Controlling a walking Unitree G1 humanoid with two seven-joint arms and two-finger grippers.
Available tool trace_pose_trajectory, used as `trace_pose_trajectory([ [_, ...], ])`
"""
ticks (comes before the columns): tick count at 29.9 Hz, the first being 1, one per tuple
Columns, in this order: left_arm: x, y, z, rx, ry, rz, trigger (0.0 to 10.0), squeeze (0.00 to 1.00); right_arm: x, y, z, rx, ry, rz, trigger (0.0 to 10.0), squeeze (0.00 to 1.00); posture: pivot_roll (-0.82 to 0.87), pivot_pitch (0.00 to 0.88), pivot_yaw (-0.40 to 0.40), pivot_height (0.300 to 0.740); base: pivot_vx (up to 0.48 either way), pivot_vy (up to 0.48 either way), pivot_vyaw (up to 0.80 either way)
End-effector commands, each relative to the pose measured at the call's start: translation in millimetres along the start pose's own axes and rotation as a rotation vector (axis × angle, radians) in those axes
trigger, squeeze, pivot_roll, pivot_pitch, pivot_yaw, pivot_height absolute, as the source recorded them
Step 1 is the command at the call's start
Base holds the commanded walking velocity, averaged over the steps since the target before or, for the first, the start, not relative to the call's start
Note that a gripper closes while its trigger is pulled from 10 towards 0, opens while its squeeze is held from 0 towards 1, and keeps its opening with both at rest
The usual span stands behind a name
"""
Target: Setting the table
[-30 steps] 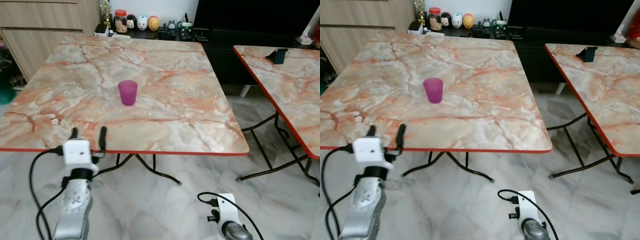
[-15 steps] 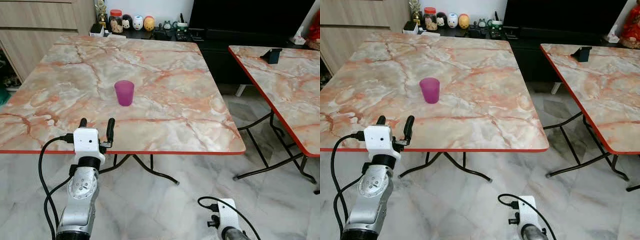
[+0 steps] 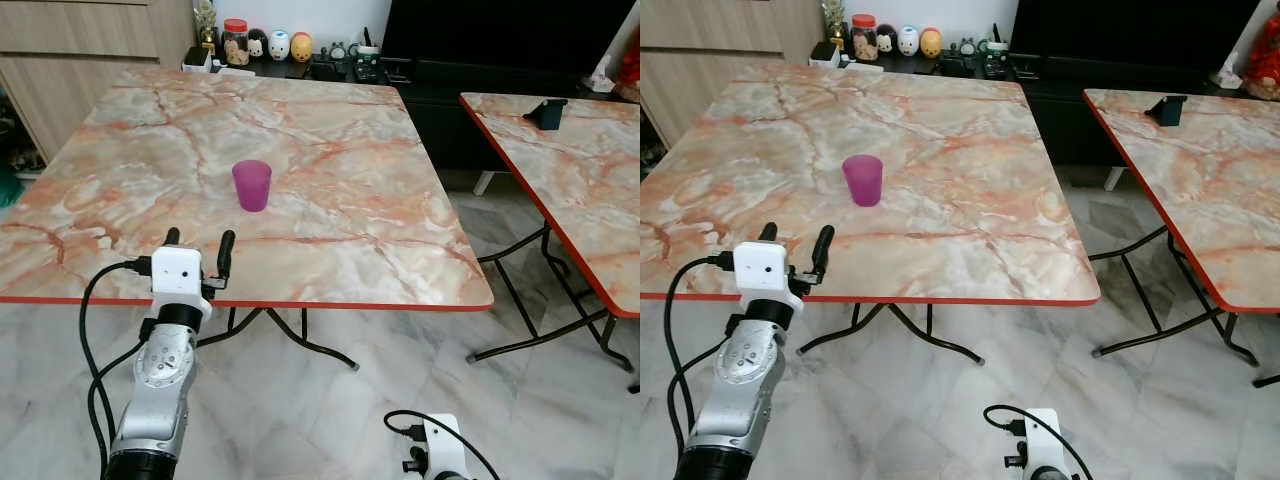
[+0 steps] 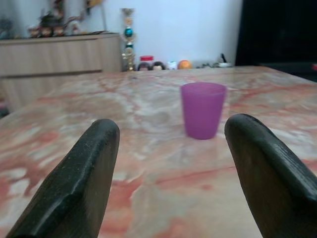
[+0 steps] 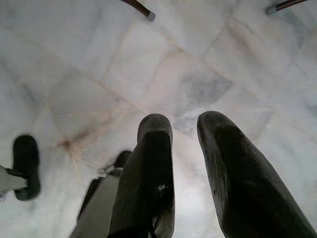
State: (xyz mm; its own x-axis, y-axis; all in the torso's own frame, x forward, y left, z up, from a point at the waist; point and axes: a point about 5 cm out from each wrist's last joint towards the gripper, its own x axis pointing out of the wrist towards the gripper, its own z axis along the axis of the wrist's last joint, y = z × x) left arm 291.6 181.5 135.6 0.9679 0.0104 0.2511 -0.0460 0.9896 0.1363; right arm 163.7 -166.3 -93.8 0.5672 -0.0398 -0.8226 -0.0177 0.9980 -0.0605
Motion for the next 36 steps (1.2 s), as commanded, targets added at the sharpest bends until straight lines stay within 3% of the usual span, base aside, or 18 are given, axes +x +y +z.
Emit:
trace_pose_trajectory([
  [1, 2.9, -1.1, 0, -0.016, 0.007, 0.005, 10.0, 0.00, -1.1, -4.8, -4, -0.017, 0.010, -0.010, 10.0, 0.00, 0.21, 0.000, -0.187, 0.740, 0.000, 0.000, 0.00],
  [5, 6.2, -2.3, 4, -0.038, -0.003, 0.032, 10.0, 0.00, -2.5, -6.9, -9, -0.023, 0.012, -0.008, 10.0, 0.00, 0.22, 0.000, -0.160, 0.740, 0.000, 0.000, 0.00],
  [13, 10.5, -17.7, 2, -0.063, 0.010, -0.057, 10.0, 0.00, -4.9, -0.9, -17, 0.059, 0.008, -0.046, 10.0, 0.00, 0.13, 0.000, -0.074, 0.740, 0.000, 0.000, 0.00],
  [16, 16.0, -18.6, 2, -0.052, 0.004, -0.079, 10.0, 0.00, -6.9, 3.7, -23, -0.006, 0.015, 0.011, 10.0, 0.00, 0.11, 0.000, -0.083, 0.740, 0.000, 0.000, 0.00],
  [20, 23.5, -12.7, 6, -0.056, -0.018, -0.048, 10.0, 0.00, -10.0, -8.9, -32, 0.015, 0.020, -0.037, 10.0, 0.00, 0.08, 0.000, -0.079, 0.740, 0.000, 0.000, 0.00],
  [24, 21.9, -12.3, 3, -0.061, -0.004, -0.039, 10.0, 0.00, -13.8, -14.5, -41, 0.063, 0.025, -0.079, 10.0, 0.00, 0.08, 0.000, -0.066, 0.740, 0.000, 0.000, 0.00],
  [36, 18.6, -15.2, -5, -0.072, 0.027, -0.041, 10.0, 0.00, -22.2, -19.4, -62, 0.054, 0.056, -0.096, 10.0, 0.00, 0.04, 0.000, -0.064, 0.740, 0.000, 0.000, 0.00],
])
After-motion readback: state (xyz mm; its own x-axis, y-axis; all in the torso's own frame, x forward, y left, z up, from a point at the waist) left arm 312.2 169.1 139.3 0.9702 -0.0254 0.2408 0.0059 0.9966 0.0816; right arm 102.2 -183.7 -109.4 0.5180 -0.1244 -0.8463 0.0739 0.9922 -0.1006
